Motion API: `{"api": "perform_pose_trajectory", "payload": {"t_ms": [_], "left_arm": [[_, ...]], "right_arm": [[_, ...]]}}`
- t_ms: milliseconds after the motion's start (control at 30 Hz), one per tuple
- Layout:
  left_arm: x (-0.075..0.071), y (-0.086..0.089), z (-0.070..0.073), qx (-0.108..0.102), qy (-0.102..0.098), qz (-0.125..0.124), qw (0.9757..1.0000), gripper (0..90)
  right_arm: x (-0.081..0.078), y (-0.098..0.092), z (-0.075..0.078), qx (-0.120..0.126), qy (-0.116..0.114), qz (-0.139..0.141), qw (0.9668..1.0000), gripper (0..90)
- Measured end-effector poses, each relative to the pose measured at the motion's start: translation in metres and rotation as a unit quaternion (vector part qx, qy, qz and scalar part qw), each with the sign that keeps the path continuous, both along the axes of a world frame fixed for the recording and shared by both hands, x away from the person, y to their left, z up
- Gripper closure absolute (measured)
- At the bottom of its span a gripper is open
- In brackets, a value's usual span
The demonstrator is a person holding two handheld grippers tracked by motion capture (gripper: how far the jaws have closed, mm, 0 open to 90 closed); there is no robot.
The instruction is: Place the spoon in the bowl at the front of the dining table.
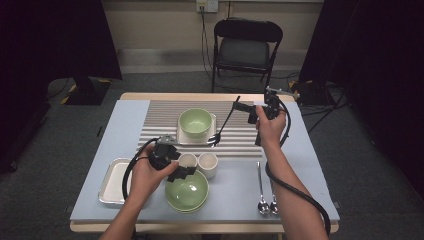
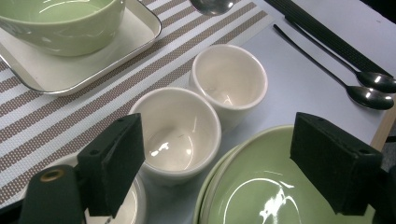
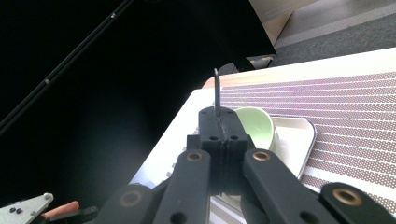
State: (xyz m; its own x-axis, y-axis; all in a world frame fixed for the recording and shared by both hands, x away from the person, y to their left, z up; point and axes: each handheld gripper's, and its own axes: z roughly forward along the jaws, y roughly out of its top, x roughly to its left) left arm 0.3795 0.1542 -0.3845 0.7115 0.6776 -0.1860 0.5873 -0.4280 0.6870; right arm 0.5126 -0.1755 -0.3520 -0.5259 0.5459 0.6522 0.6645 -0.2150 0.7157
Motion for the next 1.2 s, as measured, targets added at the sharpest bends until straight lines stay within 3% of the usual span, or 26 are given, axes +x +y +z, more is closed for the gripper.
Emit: {"api": "perform_pose_trajectory", "payload": {"t_ms": [1200], "left_arm": [[-0.005,0.011,-0.007,0.006,0.002,-0.003,1.0000,17.4]], "right_arm": [[0.022,0.021,-0.007,0.001,0.003,-0.016,0.9999,90.0]]}}
